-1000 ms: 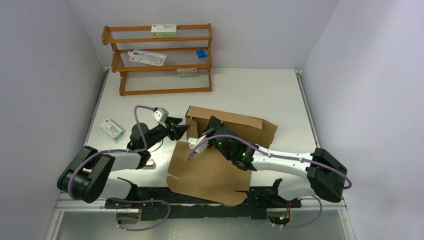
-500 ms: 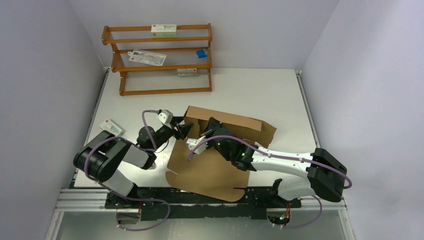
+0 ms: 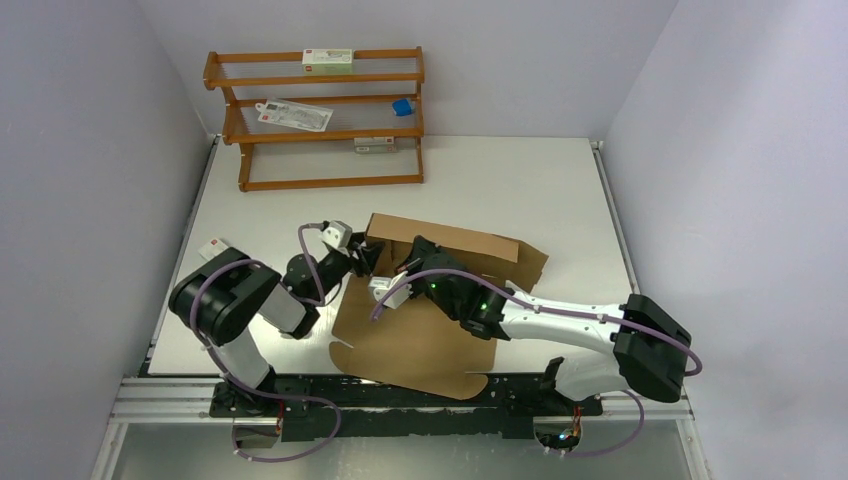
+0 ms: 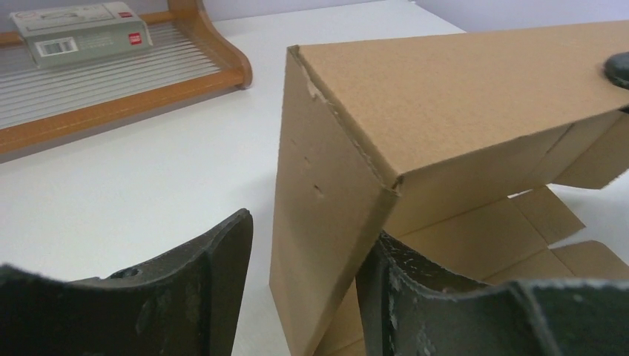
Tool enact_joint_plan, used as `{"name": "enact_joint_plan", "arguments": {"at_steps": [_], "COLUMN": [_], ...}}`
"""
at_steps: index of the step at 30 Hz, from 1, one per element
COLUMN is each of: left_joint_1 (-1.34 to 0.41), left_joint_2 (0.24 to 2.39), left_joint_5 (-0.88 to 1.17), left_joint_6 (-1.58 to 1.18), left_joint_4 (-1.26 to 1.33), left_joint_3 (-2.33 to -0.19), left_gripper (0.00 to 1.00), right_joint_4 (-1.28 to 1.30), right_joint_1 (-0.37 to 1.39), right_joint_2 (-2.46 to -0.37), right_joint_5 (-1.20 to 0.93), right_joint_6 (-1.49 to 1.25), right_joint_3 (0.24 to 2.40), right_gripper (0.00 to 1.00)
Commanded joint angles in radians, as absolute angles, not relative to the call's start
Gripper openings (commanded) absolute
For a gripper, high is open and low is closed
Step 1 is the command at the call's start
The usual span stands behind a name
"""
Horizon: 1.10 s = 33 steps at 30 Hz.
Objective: Fold the paper box
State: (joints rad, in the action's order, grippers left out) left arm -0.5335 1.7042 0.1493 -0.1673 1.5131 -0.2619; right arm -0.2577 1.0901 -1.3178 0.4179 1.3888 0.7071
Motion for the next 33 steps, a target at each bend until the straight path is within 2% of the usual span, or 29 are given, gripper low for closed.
{"name": "enact_joint_plan", "arguments": {"at_steps": [1,18,28,33], "left_joint_1": [-0.548,-0.616,-0.661,-0.693], "left_joint_2": [1.747,1.850,1.876,1.878], "left_joint_5": [0.032,-0.250,-0.484,-0.618], "left_joint_6": [-0.133,-0.179,-0.223,-0.240], "left_joint_4": [1.632,1.693,1.727,1.731], "left_joint_3": [-0.292,-0.331,-0.330,-0.336], "left_gripper": [0.56,0.52,0.47,0.48], "right_joint_4": [-0.191,-0.166,-0.145,-0.131], "right_joint_1": [1.104,1.102,1.104,1.104], "right_joint_2": [-1.337,-1.350,-1.350,-1.347], "right_joint_5": [0.384,0.383,0.381,0.373], "right_joint_6": [1.362,1.335,1.307,1.278], "right_joint_3": [0.728,0.735,0.746,0.746], "right_gripper": [0.00,0.00,0.00,0.00]}}
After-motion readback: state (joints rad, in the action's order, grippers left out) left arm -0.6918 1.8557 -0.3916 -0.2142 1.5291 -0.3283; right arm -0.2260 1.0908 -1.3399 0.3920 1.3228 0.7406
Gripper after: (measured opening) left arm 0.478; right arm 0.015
